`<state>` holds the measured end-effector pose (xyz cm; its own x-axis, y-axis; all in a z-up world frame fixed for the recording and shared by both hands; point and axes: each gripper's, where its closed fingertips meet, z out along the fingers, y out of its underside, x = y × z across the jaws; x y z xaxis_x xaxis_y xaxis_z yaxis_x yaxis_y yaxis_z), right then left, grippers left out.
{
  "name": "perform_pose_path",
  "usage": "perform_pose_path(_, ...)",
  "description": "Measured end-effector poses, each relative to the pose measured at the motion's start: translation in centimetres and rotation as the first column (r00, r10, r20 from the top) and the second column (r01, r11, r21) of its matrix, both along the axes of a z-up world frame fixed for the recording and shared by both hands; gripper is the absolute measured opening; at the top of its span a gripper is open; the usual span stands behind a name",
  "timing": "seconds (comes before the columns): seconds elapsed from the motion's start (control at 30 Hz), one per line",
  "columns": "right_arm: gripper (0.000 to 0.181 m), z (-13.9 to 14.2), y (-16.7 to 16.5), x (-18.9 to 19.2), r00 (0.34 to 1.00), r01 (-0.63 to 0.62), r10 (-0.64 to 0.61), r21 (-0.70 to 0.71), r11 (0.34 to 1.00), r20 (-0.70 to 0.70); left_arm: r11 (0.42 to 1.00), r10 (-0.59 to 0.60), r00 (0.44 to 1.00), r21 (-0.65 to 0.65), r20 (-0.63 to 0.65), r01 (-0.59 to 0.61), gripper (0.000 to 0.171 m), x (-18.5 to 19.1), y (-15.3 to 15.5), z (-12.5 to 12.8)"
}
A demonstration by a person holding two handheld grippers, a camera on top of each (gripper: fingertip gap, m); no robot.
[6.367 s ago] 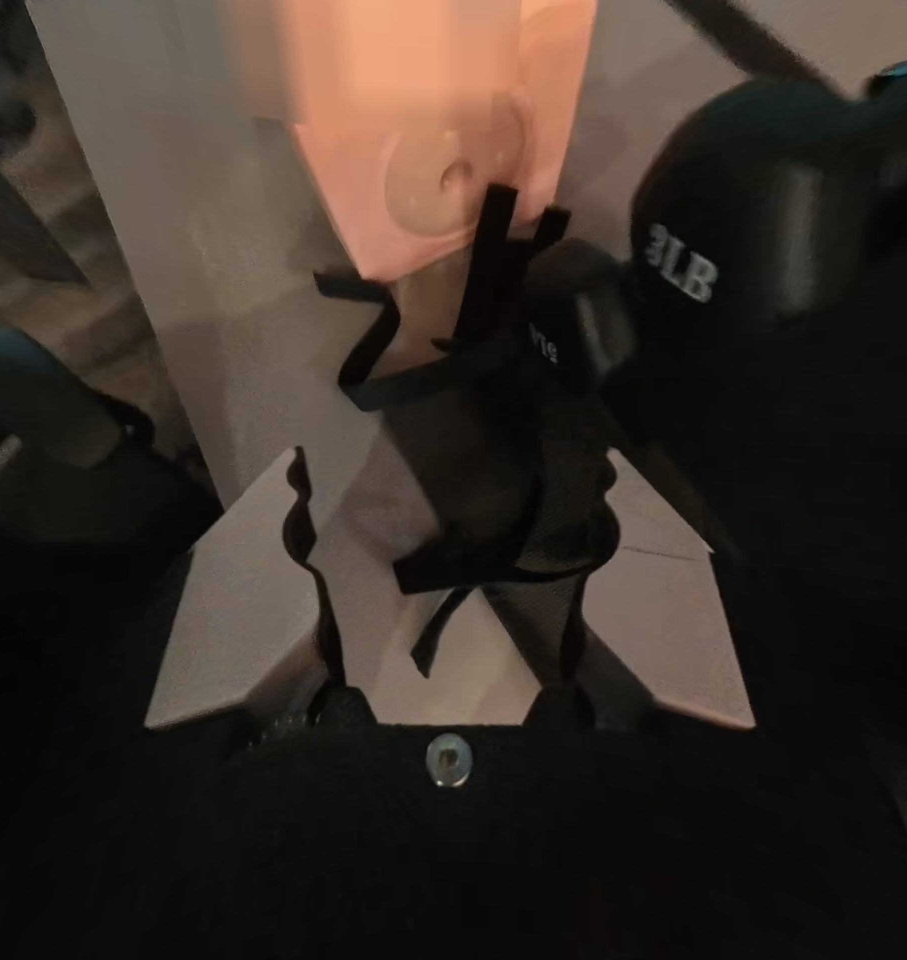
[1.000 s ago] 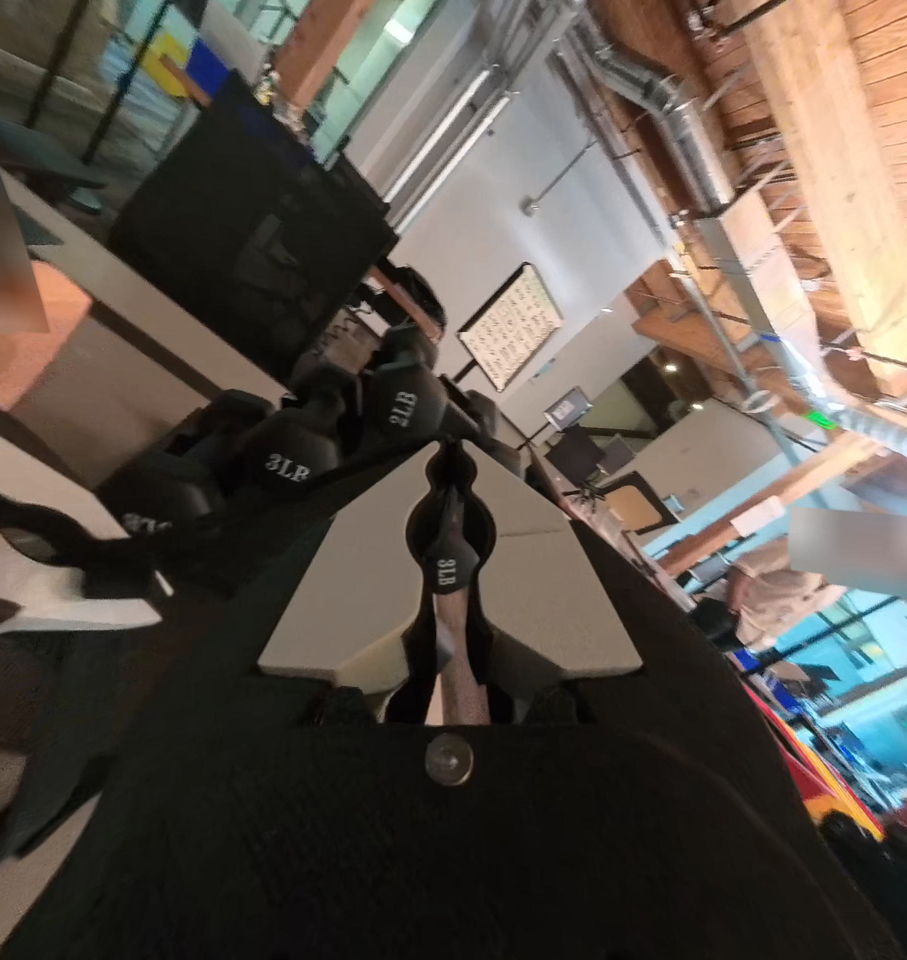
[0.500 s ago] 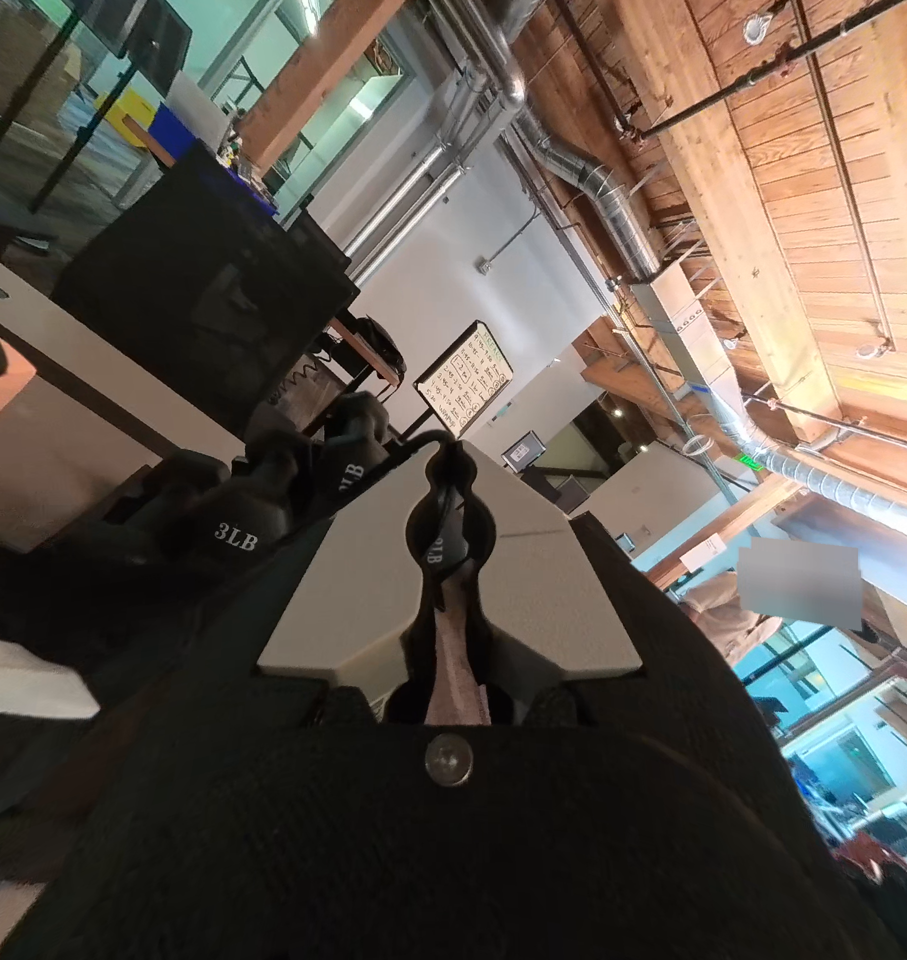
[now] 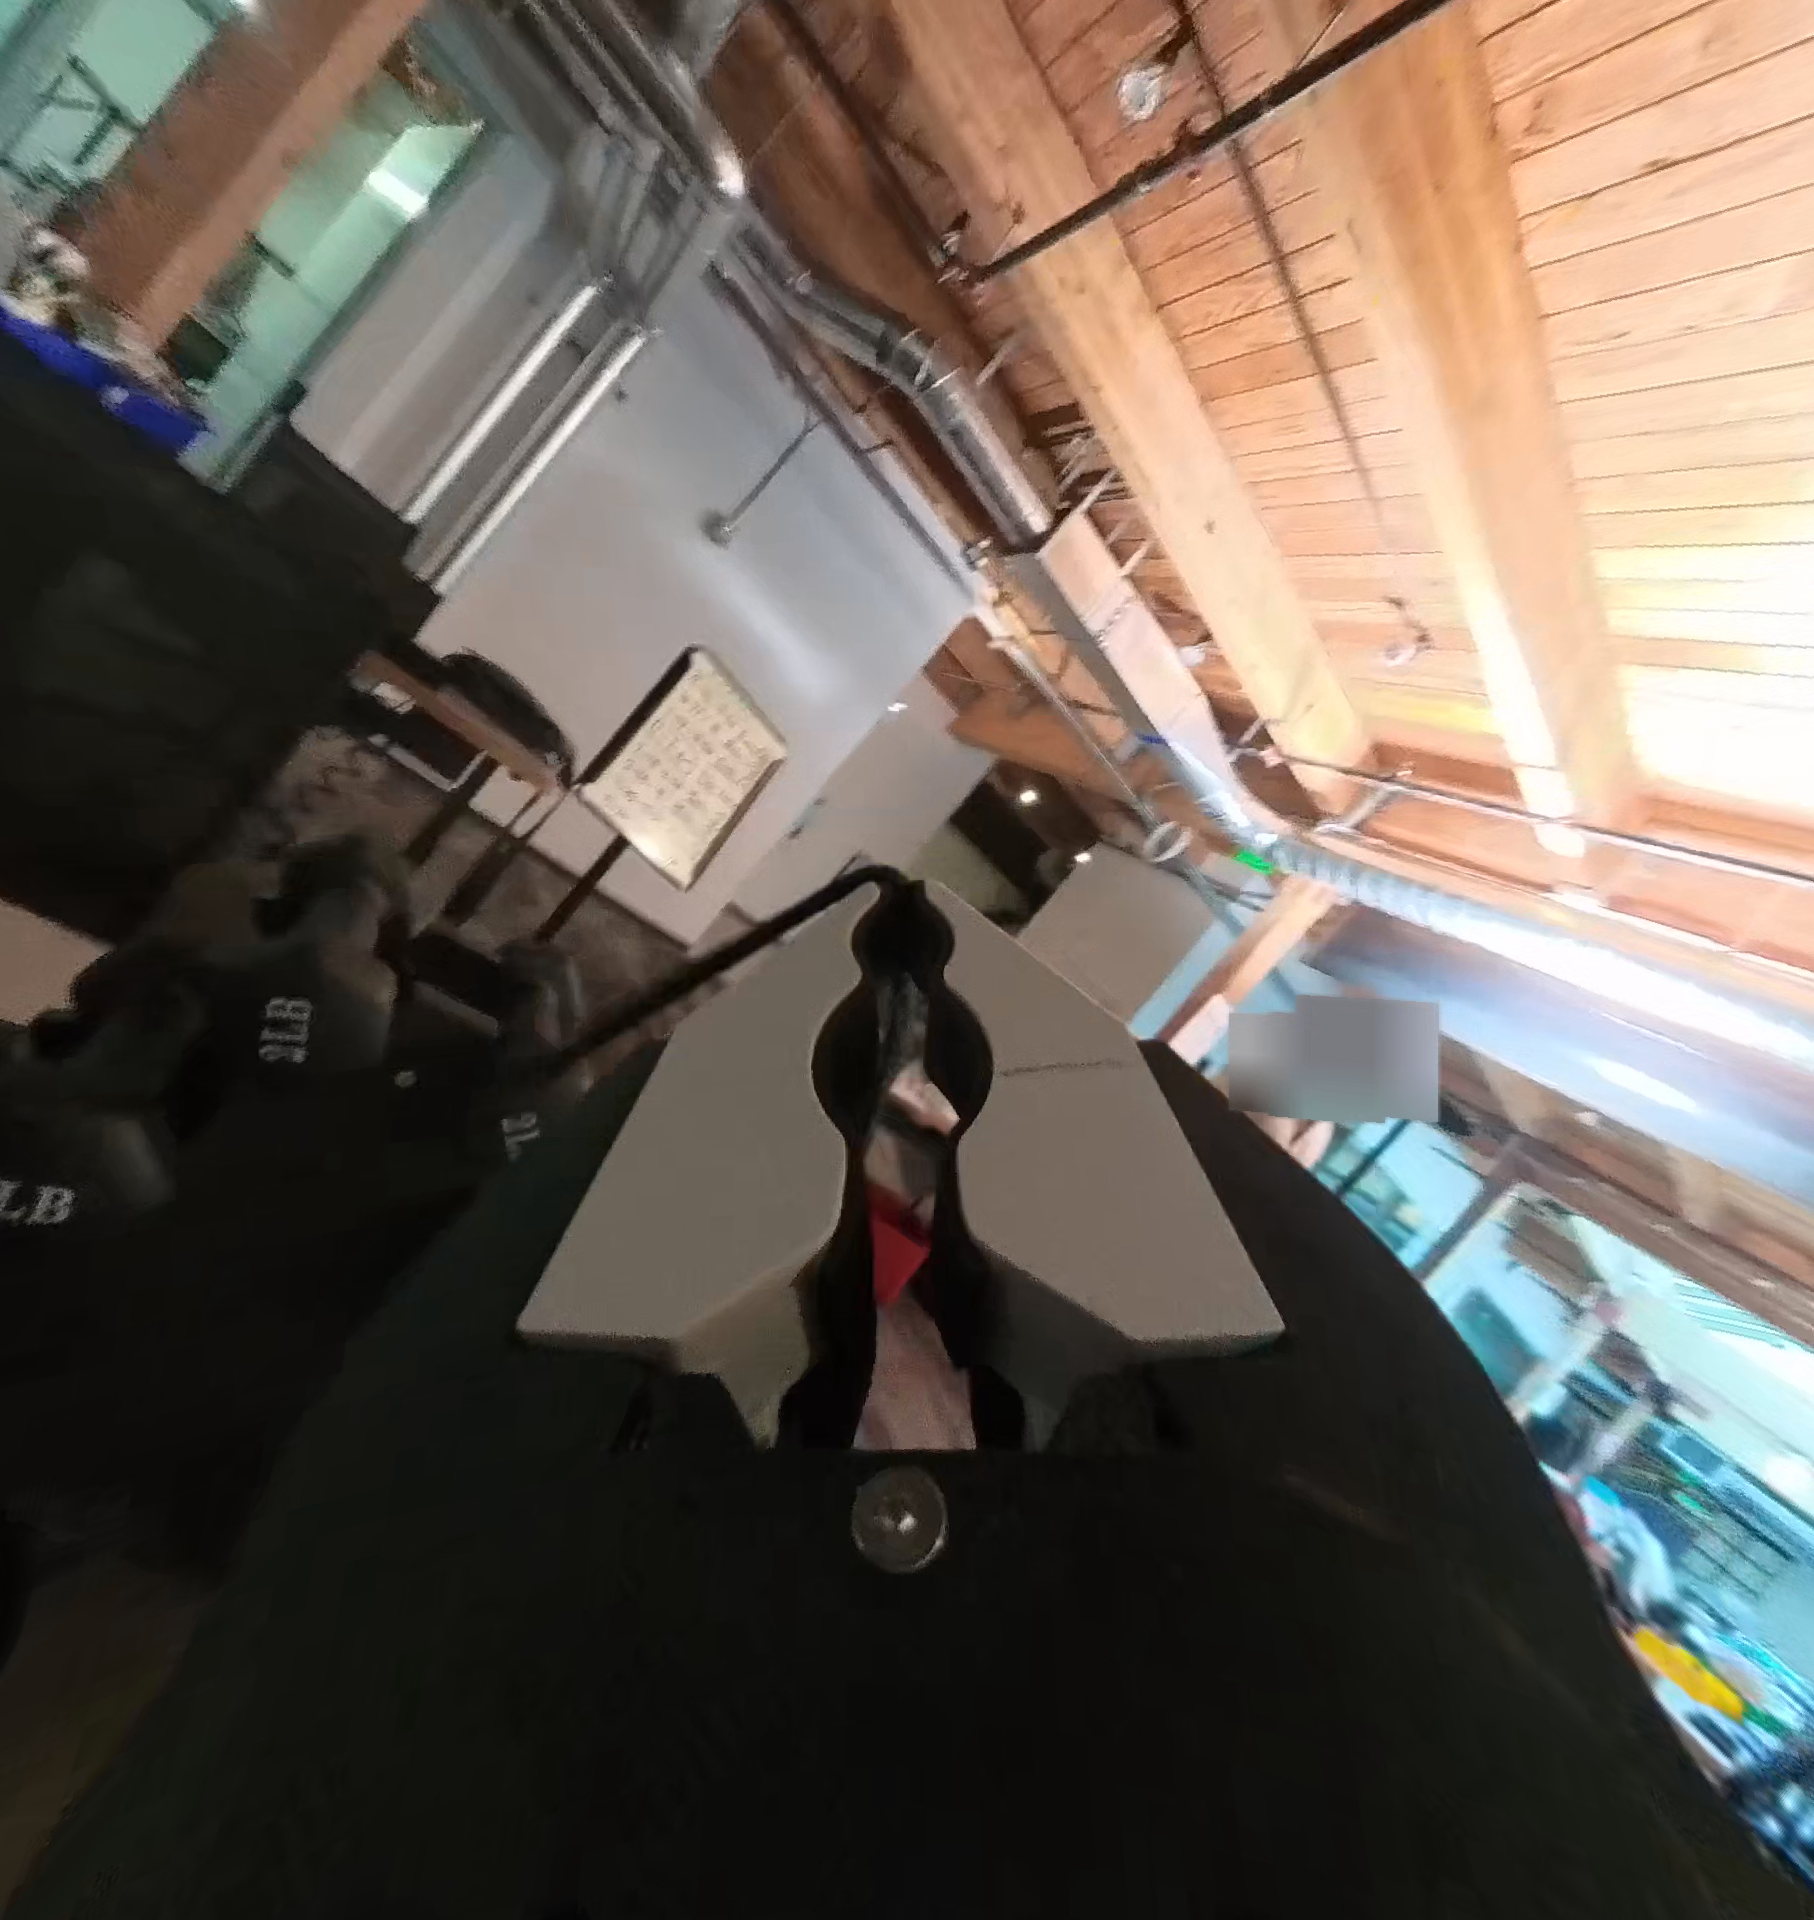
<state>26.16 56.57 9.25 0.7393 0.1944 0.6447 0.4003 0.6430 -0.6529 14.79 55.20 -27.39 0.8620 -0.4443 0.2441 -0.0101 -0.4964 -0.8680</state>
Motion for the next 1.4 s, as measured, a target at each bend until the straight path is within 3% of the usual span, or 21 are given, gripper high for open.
perform_pose_path(0.07,0.0,-0.1,0.8,-0.4,0.998,0.002,0.0,-0.028,1.0,0.062,0.999,0.021,1.0,-0.032,-0.022,-0.022,0.001,0.0,0.2,-0.3)
perform_pose_path(0.13,0.0,0.4,1.3,-0.1,0.993,0.063,-0.065,0.018,0.998,0.099,0.999,0.044,0.987,-0.002,-0.158,-0.045,0.001,-0.7,0.7,-0.3)
perform_pose_path(0.23,0.0,2.5,1.2,1.3,0.995,0.081,-0.083,0.048,0.996,0.049,0.999,0.032,0.981,-0.017,-0.191,-0.036,0.001,-0.8,1.1,-0.5)
perform_pose_path(0.3,0.0,5.6,0.7,4.2,0.988,0.154,-0.15,0.129,0.98,-0.044,0.994,0.031,0.956,-0.087,-0.293,-0.059,0.0,-1.8,0.9,-2.9)
perform_pose_path(0.37,0.0,8.5,-0.3,6.0,0.99,0.101,-0.087,0.133,0.986,-0.106,0.988,0.021,0.964,-0.145,-0.264,-0.061,0.002,-1.8,0.4,-5.7)
perform_pose_path(0.47,0.0,10.0,-0.6,5.9,0.999,0.037,-0.035,0.087,0.995,-0.025,0.989,0.075,0.983,-0.112,-0.168,-0.094,0.002,-2.4,0.8,-4.1)
perform_pose_path(0.5,0.0,9.9,-0.5,5.3,1.0,0.012,-0.013,0.062,0.998,0.01,0.989,0.081,0.985,-0.107,-0.153,-0.098,0.015,-2.5,0.8,-3.4)
perform_pose_path(0.53,0.0,9.6,-0.5,4.8,0.999,0.002,-0.004,0.043,0.999,0.041,0.987,0.099,0.985,-0.115,-0.139,-0.116,0.048,-2.6,0.9,-2.7)
perform_pose_path(0.6,0.0,8.5,-0.7,3.9,0.995,-0.007,0.004,0.033,0.999,0.099,0.989,0.099,0.989,-0.096,-0.111,-0.11,0.075,-2.1,0.4,-0.6)
perform_pose_path(0.7,0.0,5.7,-1.3,1.8,0.985,-0.078,0.079,-0.013,0.997,0.155,0.995,0.099,0.983,-0.017,-0.153,-0.103,0.09,-1.4,-1.3,3.5)
perform_pose_path(0.8,0.0,2.4,-2.2,-1.3,0.958,-0.168,0.174,-0.047,0.985,0.229,0.999,0.043,0.978,-0.019,-0.202,-0.048,0.098,-0.6,-3.8,6.9)
perform_pose_path(0.87,0.0,0.3,-3.6,-3.9,0.92,-0.272,0.282,-0.075,0.959,0.272,0.991,-0.022,0.994,0.131,-0.104,0.036,0.095,0.7,-5.3,11.8)
perform_pose_path(0.93,0.0,-1.4,-5.3,-6.5,0.873,-0.369,0.378,-0.087,0.925,0.31,0.947,-0.098,0.995,0.309,0.006,0.091,0.088,1.4,-7.2,16.8)
perform_pose_path(1.03,0.0,-3.1,-7.7,-10.0,0.811,-0.469,0.479,-0.116,0.875,0.335,0.878,-0.086,0.995,0.476,0.059,0.048,0.079,0.0,-9.4,21.0)
perform_pose_path(1.23,0.0,-4.3,-12.6,-15.7,0.677,-0.646,0.643,-0.129,0.752,0.358,0.883,-0.032,0.996,0.469,0.086,-0.012,0.059,-2.6,-11.6,20.0)
perform_pose_path(1.4,0.0,-4.8,-14.5,-19.3,0.602,-0.729,0.719,-0.129,0.672,0.346,0.876,-0.187,0.956,0.479,0.225,0.059,0.001,-4.2,-16.5,20.0)
